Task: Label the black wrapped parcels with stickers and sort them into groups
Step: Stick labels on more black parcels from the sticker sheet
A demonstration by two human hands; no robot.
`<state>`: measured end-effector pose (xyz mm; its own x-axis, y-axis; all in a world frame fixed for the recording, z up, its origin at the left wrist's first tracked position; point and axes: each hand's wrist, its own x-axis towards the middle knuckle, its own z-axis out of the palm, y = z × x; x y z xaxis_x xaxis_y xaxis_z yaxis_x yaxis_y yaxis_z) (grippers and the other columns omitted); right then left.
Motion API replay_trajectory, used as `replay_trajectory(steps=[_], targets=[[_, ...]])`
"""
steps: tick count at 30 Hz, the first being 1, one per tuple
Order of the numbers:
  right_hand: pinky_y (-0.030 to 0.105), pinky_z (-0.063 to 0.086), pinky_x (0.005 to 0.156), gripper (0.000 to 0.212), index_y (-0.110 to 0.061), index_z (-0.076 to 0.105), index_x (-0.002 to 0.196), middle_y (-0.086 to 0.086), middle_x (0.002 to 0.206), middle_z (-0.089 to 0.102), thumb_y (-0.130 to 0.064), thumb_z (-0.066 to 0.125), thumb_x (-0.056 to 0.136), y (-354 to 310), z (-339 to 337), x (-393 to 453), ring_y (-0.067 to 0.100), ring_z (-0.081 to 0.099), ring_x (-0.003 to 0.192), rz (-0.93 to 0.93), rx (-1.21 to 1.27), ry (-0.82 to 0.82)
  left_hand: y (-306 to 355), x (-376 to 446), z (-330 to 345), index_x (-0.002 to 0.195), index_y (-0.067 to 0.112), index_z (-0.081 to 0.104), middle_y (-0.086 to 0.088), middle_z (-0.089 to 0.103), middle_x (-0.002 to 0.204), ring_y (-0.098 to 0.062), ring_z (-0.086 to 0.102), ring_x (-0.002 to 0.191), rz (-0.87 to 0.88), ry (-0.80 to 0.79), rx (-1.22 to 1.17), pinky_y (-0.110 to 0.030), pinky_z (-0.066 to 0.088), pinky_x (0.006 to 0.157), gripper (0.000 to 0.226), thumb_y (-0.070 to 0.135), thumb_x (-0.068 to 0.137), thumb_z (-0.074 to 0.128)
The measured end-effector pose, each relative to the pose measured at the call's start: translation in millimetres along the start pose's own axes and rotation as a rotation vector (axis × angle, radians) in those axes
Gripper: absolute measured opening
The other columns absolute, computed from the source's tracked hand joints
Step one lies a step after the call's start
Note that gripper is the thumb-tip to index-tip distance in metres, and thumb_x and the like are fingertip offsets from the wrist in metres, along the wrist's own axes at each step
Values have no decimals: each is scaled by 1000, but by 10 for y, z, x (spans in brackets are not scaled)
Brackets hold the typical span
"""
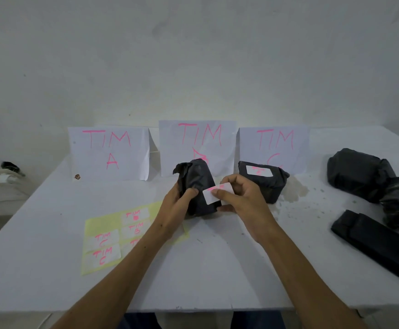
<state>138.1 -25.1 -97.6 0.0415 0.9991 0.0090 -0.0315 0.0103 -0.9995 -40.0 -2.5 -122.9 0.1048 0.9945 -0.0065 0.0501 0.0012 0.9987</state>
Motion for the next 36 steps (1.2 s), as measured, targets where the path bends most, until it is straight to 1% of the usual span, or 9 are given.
replay_trajectory(steps=[4, 9, 12, 16, 20, 25, 29, 32, 36], targets=[[31, 58, 64, 20, -12, 66, 97, 8, 92, 76, -12, 81, 84, -44, 70, 23, 23, 71, 83, -47, -112, -7, 9, -27, 4, 129, 22, 59, 8, 67, 120, -8, 61, 111, -36, -2, -4, -20, 48, 82, 30, 23, 102, 47], [23, 55, 56, 26, -17, 64, 98, 1, 93, 70, -18, 84, 83, -56, 164, -15, 12, 66, 78, -110, -215, 40, 18, -24, -6, 110, 26, 58, 14, 65, 105, 3, 60, 93, -63, -3, -13, -14, 46, 72, 12, 28, 102, 49], [21, 54, 57, 31, -15, 64, 103, 3, 97, 70, -24, 85, 82, -25, 185, -28, 16, 68, 83, -103, -207, 40, -4, 5, -4, 122, 35, 55, 14, 66, 116, -3, 63, 106, -26, -20, 90, -19, 50, 82, 30, 39, 94, 65], [24, 55, 59, 35, -13, 65, 106, 9, 97, 73, -23, 86, 81, 18, 128, -26, 17, 68, 79, -19, -78, 40, -19, 26, -9, 127, 30, 54, 11, 66, 117, -9, 64, 107, -26, 11, 78, -23, 52, 83, 40, 40, 91, 69], [32, 60, 68, 42, -29, 61, 113, 8, 110, 70, -26, 86, 80, 113, 72, -17, 27, 70, 95, 22, -18, 64, -13, 16, -31, 134, 25, 57, 6, 68, 122, -14, 65, 111, -37, 0, 57, -33, 55, 94, 65, 53, 76, 70], [24, 53, 76, 42, -31, 58, 121, -5, 107, 58, -22, 81, 86, 230, 171, -119, 13, 60, 91, -461, -438, 264, -4, 15, -44, 124, 26, 63, 5, 73, 115, -15, 69, 106, -7, -7, 22, -37, 57, 94, 53, 51, 79, 71], [29, 52, 98, 33, -15, 65, 129, 0, 128, 60, -22, 68, 97, 343, 243, -154, 16, 57, 119, -698, -759, 371, -9, 20, -63, 121, 24, 65, 2, 74, 112, -18, 70, 105, -17, -12, -27, -40, 59, 92, 48, 50, 80, 71], [35, 48, 105, 35, -13, 65, 134, 0, 133, 65, -27, 57, 103, 442, 253, -127, 18, 57, 126, -724, -858, 346, 1, 16, -44, 116, 26, 66, 2, 75, 109, -19, 71, 103, -24, -3, -68, -32, 60, 85, 40, 46, 83, 72], [36, 45, 111, 45, -16, 54, 147, -6, 144, 59, -34, 51, 106, 485, 275, -158, 7, 50, 136, -586, -735, 188, 48, -2, -52, 118, 27, 65, 4, 75, 111, -16, 72, 105, -30, -11, -135, -30, 59, 86, 31, 39, 90, 70]])
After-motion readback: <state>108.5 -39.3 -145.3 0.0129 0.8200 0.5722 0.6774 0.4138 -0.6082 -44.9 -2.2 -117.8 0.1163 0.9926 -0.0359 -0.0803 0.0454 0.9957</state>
